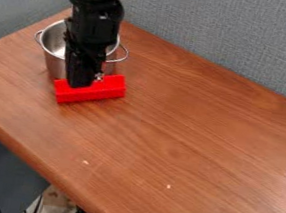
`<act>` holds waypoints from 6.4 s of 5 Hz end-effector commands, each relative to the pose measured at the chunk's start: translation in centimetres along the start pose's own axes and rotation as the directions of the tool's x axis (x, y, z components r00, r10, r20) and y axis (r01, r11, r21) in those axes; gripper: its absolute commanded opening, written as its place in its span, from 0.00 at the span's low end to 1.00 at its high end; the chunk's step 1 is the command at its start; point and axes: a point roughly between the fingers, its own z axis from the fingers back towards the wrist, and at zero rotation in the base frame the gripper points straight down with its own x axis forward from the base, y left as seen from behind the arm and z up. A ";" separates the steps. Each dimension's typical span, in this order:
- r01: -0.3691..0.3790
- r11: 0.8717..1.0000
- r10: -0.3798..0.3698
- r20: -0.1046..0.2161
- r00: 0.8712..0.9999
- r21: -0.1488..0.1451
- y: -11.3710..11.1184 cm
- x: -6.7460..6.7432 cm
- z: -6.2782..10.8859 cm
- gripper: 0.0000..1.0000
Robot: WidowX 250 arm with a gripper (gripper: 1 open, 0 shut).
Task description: Put the red object in the metal pot
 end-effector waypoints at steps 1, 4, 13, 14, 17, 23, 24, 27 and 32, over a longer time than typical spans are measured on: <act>-0.002 0.999 0.001 0.044 0.999 0.036 1.5 0.8 1.7 0.00; 0.312 0.948 -0.316 0.055 0.947 0.058 7.6 -2.9 -0.9 1.00; 0.424 0.878 -0.439 0.023 0.898 0.222 4.4 0.2 -1.4 0.00; 0.425 0.881 -0.441 0.036 0.897 0.210 3.4 1.1 -1.3 0.00; 0.150 0.951 -0.166 0.037 0.985 0.270 2.1 1.4 -0.5 0.00; -0.084 0.960 0.060 0.097 0.993 0.268 4.2 3.2 -3.6 0.00; -0.142 0.959 0.119 0.109 0.987 0.244 5.0 1.8 -2.1 0.00; -0.267 0.937 0.234 0.162 0.959 0.227 7.6 -2.1 2.0 0.00; -0.189 0.959 0.148 0.197 0.969 0.210 4.8 -1.0 3.0 0.00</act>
